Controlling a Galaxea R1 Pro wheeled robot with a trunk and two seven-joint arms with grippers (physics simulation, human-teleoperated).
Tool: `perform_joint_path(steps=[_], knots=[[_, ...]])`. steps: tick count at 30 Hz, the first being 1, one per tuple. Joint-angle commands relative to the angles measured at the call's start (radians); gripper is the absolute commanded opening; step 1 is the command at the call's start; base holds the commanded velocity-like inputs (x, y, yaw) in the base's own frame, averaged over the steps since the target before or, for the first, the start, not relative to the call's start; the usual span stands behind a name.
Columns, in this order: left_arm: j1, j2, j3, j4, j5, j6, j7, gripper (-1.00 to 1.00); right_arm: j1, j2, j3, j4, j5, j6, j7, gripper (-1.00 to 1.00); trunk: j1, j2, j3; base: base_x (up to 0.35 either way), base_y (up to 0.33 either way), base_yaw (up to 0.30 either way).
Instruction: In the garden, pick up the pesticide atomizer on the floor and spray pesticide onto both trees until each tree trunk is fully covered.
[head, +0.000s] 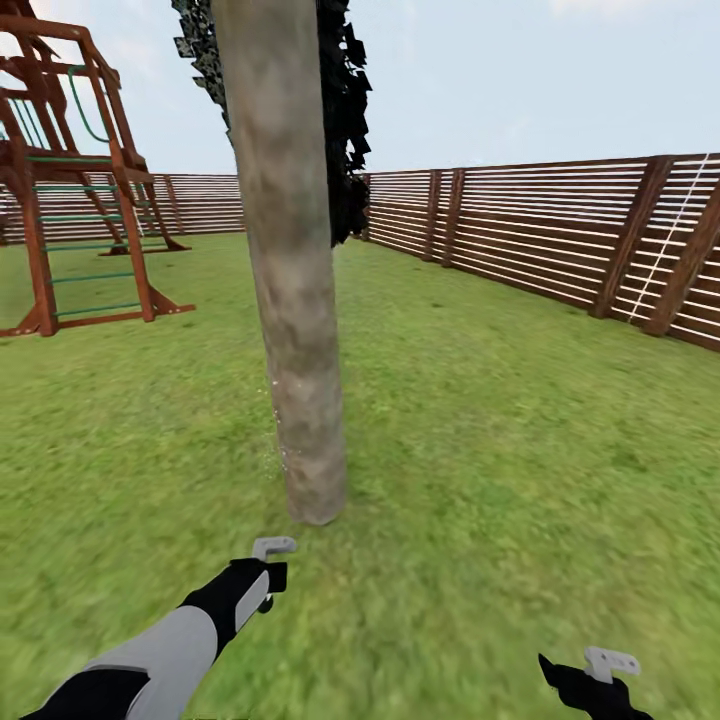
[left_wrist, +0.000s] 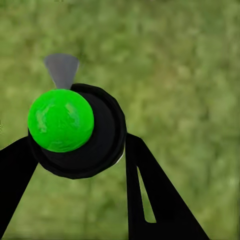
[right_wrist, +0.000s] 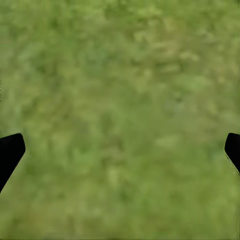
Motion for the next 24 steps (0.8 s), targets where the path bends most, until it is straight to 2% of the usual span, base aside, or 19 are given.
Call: perform_joint_path(steps=[1,9,11,13,17,20,24], knots=[[-0.001,0.002,0.0,0.0,0.0,0.0,0.002,-1.0,0.0,0.0,0.001,0.0,0.0,0.001,0.0,1.0,0.0,0.0,0.0,0.163,-0.243,0.277],[-0.014,-0.001,-0.01,-0.016,-0.008,0.014,-0.004,-1.0,0.0,0.0,0.0,0.0,0.0,0.001,0.0,1.0,0.0,0.0,0.0,0.076,-0.037,0.054],[-0.022,-0.007,-0.009,-0.019,-0.006,0.085,-0.002,-1.0,0.0,0.0,0.0,0.0,0.0,0.0,0.0,1.0,0.0,0.0,0.0,0.177,-0.018,0.001],[-0.025,-0.008,-0.009,-0.058,-0.005,0.13,-0.001,-1.0,0.0,0.0,0.0,0.0,-0.001,0.0,-0.001,1.0,0.0,0.0,0.0,0.281,-0.1,0.0],[-0.021,-0.008,-0.01,-0.062,-0.007,0.135,-0.002,-1.0,0.001,0.001,0.001,0.002,0.0,0.0,-0.001,1.0,0.0,0.0,0.0,0.303,-0.148,0.0],[-0.021,-0.005,-0.01,-0.056,-0.008,0.132,-0.002,-1.0,0.003,0.035,0.001,-0.003,0.0,-0.01,0.0,1.0,0.0,0.0,0.0,0.134,-0.069,0.0],[-0.021,-0.004,-0.01,-0.053,-0.007,0.133,-0.001,-1.0,0.002,0.032,-0.002,-0.01,-0.002,-0.018,-0.002,1.0,0.0,0.0,0.0,0.011,-0.005,0.0]])
